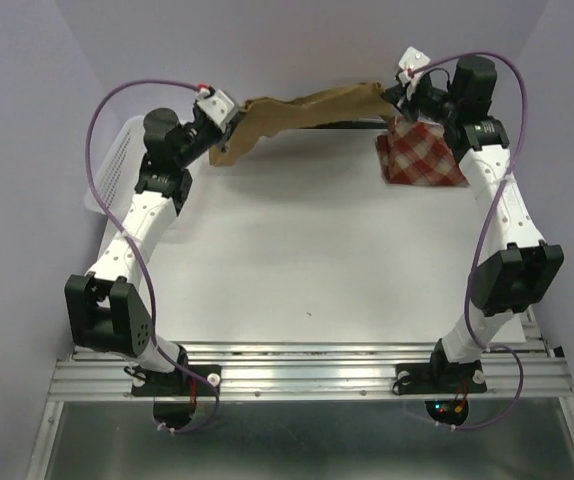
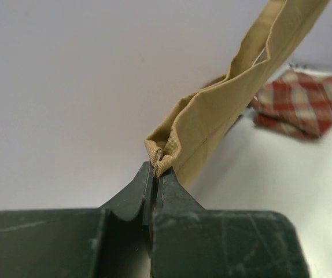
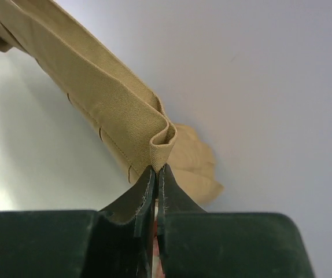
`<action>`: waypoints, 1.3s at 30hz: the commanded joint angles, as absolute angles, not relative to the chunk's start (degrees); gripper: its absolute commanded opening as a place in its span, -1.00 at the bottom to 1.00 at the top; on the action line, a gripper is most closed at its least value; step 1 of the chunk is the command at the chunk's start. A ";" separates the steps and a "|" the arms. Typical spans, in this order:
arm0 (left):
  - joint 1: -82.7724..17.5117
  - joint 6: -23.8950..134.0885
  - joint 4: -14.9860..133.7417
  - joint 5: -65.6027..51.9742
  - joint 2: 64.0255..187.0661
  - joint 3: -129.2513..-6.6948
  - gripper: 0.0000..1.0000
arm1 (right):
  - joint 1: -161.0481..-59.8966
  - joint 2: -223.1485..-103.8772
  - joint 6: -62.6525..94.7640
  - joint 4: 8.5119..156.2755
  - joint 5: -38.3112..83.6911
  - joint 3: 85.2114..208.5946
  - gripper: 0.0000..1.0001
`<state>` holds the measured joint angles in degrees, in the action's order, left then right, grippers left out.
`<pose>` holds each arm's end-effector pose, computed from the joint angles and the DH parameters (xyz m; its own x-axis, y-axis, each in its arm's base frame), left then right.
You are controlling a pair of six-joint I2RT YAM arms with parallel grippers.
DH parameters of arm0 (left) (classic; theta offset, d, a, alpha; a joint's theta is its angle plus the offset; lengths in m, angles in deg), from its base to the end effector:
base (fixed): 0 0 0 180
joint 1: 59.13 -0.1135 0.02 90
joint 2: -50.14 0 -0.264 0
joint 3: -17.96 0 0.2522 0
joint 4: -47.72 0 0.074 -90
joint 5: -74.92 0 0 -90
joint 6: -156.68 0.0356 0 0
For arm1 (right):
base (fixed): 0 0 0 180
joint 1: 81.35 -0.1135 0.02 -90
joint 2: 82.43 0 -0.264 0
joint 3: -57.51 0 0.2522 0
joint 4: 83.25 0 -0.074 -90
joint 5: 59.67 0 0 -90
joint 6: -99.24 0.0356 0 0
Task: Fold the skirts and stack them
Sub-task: Flatten the skirt out
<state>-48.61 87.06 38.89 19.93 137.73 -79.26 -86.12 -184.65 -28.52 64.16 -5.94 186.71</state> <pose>0.3457 -0.0850 0.4521 0.5302 0.1916 -0.8259 0.5333 0.6819 0.5006 0.3997 0.0545 0.4759 0.3233 -0.4684 -0.8222 -0.5765 0.5915 -0.5637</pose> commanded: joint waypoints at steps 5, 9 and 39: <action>-49.20 99.97 42.30 27.89 130.12 -54.36 -1.00 | -84.86 -176.92 -44.70 59.01 -14.76 158.31 -0.99; -49.11 105.77 51.18 32.99 128.10 -49.34 -1.00 | -84.86 -172.35 -52.01 50.31 -15.02 148.28 -0.99; -41.82 114.19 81.52 17.28 112.15 -45.08 0.52 | -86.09 -171.40 -35.46 31.66 -8.00 149.36 0.58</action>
<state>-41.81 136.35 89.82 23.43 100.12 -37.28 -85.16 -158.77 -53.67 29.01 -9.50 138.38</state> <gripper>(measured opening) 0.817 0.809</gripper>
